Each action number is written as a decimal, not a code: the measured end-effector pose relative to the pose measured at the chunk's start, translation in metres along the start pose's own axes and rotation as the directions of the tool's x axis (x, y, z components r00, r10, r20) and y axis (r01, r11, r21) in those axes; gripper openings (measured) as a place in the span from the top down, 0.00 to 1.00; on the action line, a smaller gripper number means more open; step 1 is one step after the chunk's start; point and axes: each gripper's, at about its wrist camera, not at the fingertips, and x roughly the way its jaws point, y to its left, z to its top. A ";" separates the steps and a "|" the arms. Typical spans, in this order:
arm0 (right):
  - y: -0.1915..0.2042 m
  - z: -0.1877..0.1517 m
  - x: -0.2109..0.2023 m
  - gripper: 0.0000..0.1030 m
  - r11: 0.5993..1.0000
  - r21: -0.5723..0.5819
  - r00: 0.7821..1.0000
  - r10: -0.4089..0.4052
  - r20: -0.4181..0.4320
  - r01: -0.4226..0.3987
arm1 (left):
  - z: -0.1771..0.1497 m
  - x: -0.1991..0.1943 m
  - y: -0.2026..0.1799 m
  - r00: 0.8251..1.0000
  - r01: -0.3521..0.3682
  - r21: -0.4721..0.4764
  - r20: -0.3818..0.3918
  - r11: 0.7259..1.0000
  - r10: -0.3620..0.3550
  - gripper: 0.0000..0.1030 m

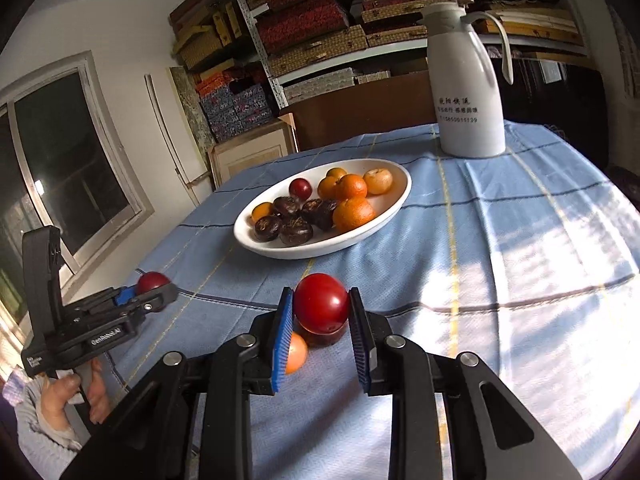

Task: Organize fruits
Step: 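Carry the plum and tomato onto the white plate and open both tools, then grasp an orange with the left tool while the right tool grasps a dark brown fruit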

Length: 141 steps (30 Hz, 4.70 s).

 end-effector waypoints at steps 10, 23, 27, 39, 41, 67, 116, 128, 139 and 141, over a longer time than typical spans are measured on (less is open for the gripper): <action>0.006 0.120 -0.006 0.74 0.997 -0.080 0.993 -0.011 0.121 0.021 | 0.121 0.018 0.009 0.995 -0.052 0.046 0.092 0.998 0.047 0.62; -0.009 0.175 0.204 0.74 0.997 -0.057 0.970 -0.059 -0.234 0.047 | 0.167 0.177 0.021 0.996 0.003 0.011 -0.092 1.000 -0.002 0.62; -0.016 0.162 0.248 0.74 0.993 -0.064 0.942 -0.110 -0.316 0.095 | 0.159 0.201 0.027 0.993 0.002 0.005 -0.118 1.000 -0.002 0.62; -0.018 0.162 0.264 0.65 0.992 -0.056 0.935 -0.125 -0.332 0.112 | 0.156 0.207 0.029 0.993 0.003 0.012 -0.115 1.000 -0.001 0.31; -0.017 0.164 0.255 0.65 0.993 -0.044 0.941 -0.115 -0.317 0.107 | 0.158 0.197 0.029 0.995 0.002 0.008 -0.101 1.000 -0.001 0.31; 0.044 0.101 -0.042 0.13 0.988 -0.148 0.999 -0.046 0.020 0.049 | 0.034 -0.021 -0.079 0.998 0.053 0.146 0.025 0.988 -0.057 0.05; -0.004 -0.013 0.028 0.13 0.990 -0.091 0.981 -0.119 -0.153 0.105 | -0.012 0.048 -0.036 0.984 0.038 0.056 -0.178 0.998 -0.028 0.66; 0.037 -0.014 0.079 0.35 0.965 -0.237 0.954 -0.170 -0.248 0.111 | -0.014 0.055 -0.033 0.979 0.045 0.041 -0.202 0.998 -0.036 0.64; 0.026 -0.018 0.088 0.60 0.978 -0.177 0.945 -0.161 -0.286 0.113 | -0.015 0.053 -0.037 0.981 0.024 0.068 -0.192 0.997 -0.011 0.64; 0.028 -0.019 0.088 0.60 0.976 -0.189 0.946 -0.160 -0.283 0.109 | -0.015 0.052 -0.038 0.983 0.018 0.072 -0.185 0.997 -0.005 0.64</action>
